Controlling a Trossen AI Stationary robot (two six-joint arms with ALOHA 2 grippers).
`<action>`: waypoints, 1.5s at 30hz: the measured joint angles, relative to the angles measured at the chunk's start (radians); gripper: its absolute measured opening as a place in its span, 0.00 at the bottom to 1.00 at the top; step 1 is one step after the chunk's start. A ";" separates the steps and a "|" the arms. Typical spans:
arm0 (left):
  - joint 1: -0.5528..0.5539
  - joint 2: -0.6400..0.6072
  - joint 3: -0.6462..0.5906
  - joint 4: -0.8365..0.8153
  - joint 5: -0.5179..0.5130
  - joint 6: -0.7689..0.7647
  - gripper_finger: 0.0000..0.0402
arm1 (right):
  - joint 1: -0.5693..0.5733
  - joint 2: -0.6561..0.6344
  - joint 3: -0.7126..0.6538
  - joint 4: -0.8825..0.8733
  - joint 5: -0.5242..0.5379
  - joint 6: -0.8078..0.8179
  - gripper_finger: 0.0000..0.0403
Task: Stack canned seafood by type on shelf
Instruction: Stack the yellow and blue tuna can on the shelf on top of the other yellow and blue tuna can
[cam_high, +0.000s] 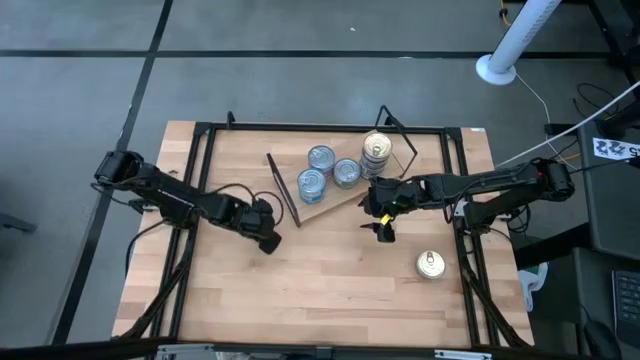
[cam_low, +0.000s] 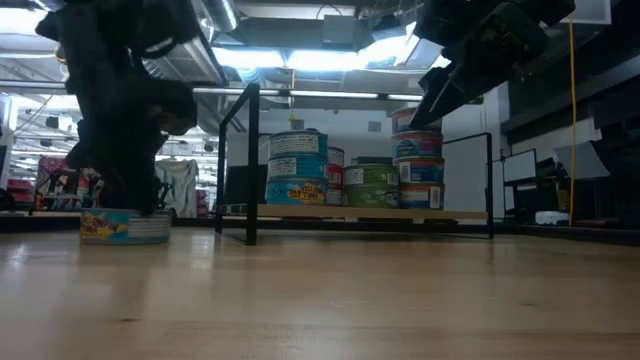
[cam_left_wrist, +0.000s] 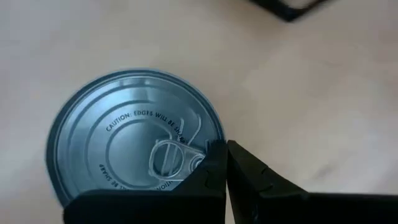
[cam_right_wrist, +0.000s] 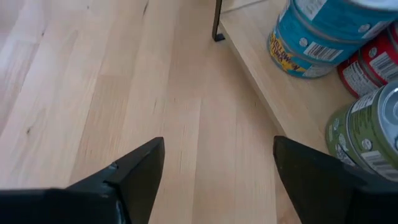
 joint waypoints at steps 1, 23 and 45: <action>-0.015 0.001 -0.001 0.027 0.001 -0.012 0.00 | 0.000 0.000 0.000 0.006 0.000 0.000 0.74; -0.183 0.131 0.001 0.420 0.011 -0.118 0.00 | 0.168 0.032 0.000 0.195 0.103 -0.160 0.74; -0.190 0.355 0.183 0.718 0.048 0.022 0.00 | 0.224 0.423 0.002 0.667 0.113 -0.423 0.74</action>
